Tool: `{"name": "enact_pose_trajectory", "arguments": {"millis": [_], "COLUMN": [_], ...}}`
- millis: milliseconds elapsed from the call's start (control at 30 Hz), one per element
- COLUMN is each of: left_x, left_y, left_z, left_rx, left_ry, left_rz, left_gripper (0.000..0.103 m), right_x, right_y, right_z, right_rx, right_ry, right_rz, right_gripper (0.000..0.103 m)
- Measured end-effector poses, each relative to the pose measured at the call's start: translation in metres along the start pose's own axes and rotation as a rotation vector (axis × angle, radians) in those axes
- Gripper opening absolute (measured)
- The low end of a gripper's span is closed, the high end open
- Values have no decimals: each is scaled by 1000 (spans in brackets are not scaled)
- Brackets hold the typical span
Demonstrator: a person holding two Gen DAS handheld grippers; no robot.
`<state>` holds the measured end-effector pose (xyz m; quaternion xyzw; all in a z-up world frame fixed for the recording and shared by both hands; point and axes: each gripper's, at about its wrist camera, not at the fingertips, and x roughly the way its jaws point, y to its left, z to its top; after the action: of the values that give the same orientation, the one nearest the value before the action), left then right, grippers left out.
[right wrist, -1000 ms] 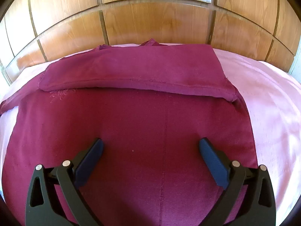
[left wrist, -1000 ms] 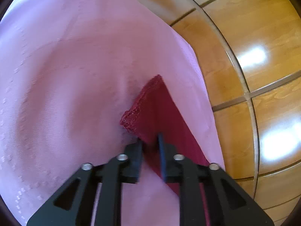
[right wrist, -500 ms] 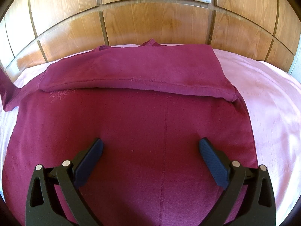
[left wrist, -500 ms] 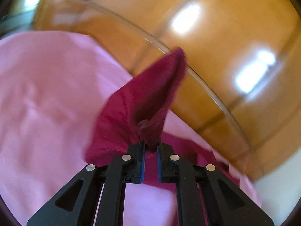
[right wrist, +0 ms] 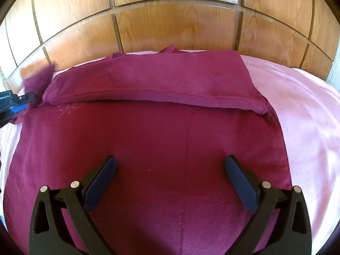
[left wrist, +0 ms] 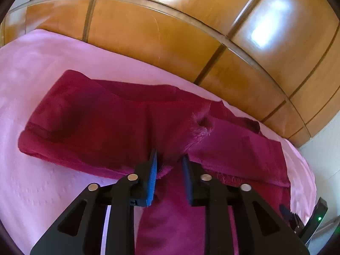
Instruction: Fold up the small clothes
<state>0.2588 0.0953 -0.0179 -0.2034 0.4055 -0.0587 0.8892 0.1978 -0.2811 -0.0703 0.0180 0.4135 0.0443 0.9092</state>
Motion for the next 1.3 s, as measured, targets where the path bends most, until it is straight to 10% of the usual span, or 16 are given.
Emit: {"name": "enact_pose_trajectory", "arguments": {"millis": [300,433,667,800,900,1300], "left_x": [-40,-40,-36,-36,-37,-2], "left_y": [9,20,26,28,31,19], "left_z": [-45,-70,-80,-78,-72,-28], "left_rx": [-27,-63,-81,-120,-160,-198], "left_ry": [-80,-63,-75,-71,-69,-62], "left_rz": [48,123,127,118,123,252], "left_gripper": [43,43,43,43,43,47], "right_x": [-8,-11,20,53,73,-26], "right_y": [10,40,130,175,195,149], "right_z": [10,29,87,110,116,162], "right_rx": [1,29,63,27,-14,-74], "right_ry": [-7,6,90,167,224,-131], "right_rz": [15,243,568,551,499,429], "right_gripper": [93,63,55,53,10,7]}}
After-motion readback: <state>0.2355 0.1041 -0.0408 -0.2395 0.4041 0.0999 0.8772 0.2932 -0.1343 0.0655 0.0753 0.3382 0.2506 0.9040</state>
